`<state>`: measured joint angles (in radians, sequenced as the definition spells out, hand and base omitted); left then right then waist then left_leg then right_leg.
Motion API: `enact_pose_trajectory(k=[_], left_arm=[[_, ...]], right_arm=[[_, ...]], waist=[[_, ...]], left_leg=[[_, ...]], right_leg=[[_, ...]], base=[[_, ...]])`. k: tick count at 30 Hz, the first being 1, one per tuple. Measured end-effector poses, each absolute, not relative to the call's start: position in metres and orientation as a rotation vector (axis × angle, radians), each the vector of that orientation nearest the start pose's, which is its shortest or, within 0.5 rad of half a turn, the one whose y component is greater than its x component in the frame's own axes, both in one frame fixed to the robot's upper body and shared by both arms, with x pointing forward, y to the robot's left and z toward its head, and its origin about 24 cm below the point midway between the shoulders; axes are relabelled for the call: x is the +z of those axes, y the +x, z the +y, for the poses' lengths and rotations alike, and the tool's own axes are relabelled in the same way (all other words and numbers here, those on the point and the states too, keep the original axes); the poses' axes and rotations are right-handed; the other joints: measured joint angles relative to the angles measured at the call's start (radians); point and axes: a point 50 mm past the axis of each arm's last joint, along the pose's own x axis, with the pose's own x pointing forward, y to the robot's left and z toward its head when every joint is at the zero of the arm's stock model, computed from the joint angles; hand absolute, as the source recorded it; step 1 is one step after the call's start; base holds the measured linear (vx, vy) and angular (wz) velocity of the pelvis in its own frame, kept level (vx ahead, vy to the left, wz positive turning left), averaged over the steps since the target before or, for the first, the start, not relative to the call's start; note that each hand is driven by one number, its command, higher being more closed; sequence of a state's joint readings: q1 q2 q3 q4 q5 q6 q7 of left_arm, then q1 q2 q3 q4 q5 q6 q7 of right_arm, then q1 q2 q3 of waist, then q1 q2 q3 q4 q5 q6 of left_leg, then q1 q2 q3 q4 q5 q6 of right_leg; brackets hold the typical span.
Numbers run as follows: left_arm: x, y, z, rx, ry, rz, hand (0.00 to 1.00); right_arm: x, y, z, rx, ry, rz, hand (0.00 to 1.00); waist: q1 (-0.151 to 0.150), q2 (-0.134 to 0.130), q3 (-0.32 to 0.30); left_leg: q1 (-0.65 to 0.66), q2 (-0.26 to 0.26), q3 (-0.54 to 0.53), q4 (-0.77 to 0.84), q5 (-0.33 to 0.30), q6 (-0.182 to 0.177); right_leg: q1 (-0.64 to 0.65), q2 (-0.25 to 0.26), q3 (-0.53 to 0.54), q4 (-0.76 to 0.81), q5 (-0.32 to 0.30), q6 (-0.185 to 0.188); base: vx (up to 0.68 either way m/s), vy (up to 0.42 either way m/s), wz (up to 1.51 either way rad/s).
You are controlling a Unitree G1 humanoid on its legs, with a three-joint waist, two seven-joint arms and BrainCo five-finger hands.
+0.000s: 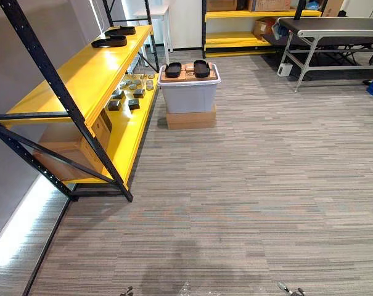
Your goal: Walk over and take plastic housings, then place them on the shelf
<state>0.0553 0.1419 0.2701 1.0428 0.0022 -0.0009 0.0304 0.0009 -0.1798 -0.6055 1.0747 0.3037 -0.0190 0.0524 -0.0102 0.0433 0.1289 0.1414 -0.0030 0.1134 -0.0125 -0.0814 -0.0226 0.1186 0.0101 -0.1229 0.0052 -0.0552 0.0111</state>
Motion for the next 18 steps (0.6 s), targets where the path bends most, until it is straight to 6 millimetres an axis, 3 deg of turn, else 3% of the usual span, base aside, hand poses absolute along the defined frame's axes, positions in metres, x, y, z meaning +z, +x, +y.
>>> enact_pose_trajectory(k=[4, 18], left_arm=[[-0.143, 0.106, 0.256, 0.375, 0.045, 1.01, 0.0], [-0.143, 0.1, 0.243, 0.409, -0.093, 0.936, 0.0]], right_arm=[[-0.133, 0.107, -0.295, -0.717, 0.401, 0.839, 0.0], [-0.133, 0.109, -0.288, -0.719, 0.395, 0.822, 0.0]], waist=[[0.0, 0.0, -0.005], [-0.001, -0.006, -0.023]], left_leg=[[0.013, 0.0, 0.005, -0.023, 0.009, 0.012], [0.03, 0.0, 0.02, -0.034, 0.001, 0.001]], right_leg=[[0.002, 0.004, 0.002, -0.01, 0.003, -0.003], [0.021, 0.005, 0.003, -0.035, 0.008, -0.002]], base=[[0.0, -0.007, -0.02], [0.0, -0.008, -0.02]])
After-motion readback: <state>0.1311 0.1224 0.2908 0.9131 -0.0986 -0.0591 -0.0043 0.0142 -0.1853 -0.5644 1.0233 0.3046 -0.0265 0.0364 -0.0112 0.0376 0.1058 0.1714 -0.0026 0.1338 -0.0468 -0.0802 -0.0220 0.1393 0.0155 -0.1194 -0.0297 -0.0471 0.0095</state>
